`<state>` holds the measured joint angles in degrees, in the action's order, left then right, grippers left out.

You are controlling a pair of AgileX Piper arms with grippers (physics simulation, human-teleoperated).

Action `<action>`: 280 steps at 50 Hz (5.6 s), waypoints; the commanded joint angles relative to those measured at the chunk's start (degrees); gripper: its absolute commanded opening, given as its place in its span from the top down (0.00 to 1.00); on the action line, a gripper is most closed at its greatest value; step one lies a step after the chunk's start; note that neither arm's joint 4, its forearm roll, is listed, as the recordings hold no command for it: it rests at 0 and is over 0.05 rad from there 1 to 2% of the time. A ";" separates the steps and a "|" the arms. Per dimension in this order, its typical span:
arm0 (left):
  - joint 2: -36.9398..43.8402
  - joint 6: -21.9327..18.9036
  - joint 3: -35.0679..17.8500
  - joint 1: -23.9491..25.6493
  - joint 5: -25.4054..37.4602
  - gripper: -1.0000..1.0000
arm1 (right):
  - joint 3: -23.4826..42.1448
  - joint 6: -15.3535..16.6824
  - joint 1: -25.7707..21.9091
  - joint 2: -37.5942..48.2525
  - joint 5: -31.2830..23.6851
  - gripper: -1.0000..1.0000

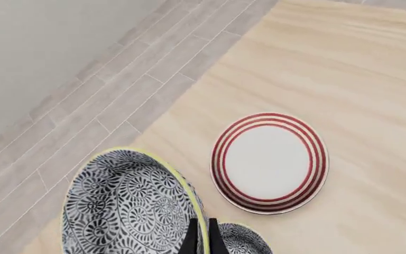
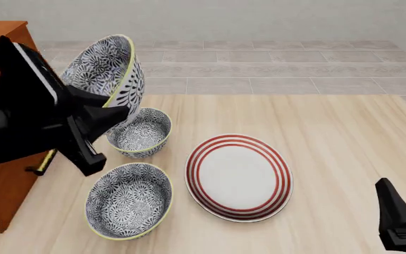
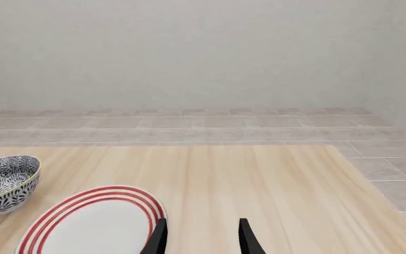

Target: Put the bowl at the front on the plate.

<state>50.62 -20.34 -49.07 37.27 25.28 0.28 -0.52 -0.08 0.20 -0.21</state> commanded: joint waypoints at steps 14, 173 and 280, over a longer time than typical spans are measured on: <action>10.76 -4.87 -5.59 8.64 -5.17 1.00 | 0.06 0.31 -0.03 -0.07 -0.04 0.00; 52.25 -8.13 -25.56 18.97 -3.28 1.00 | 0.12 0.92 -0.59 -0.17 0.56 0.00; 56.35 -6.71 -19.81 20.11 -4.93 1.00 | 0.19 1.05 -0.48 -0.17 0.85 0.00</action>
<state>106.98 -27.14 -68.83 57.21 20.46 0.42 0.52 -0.62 0.03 0.66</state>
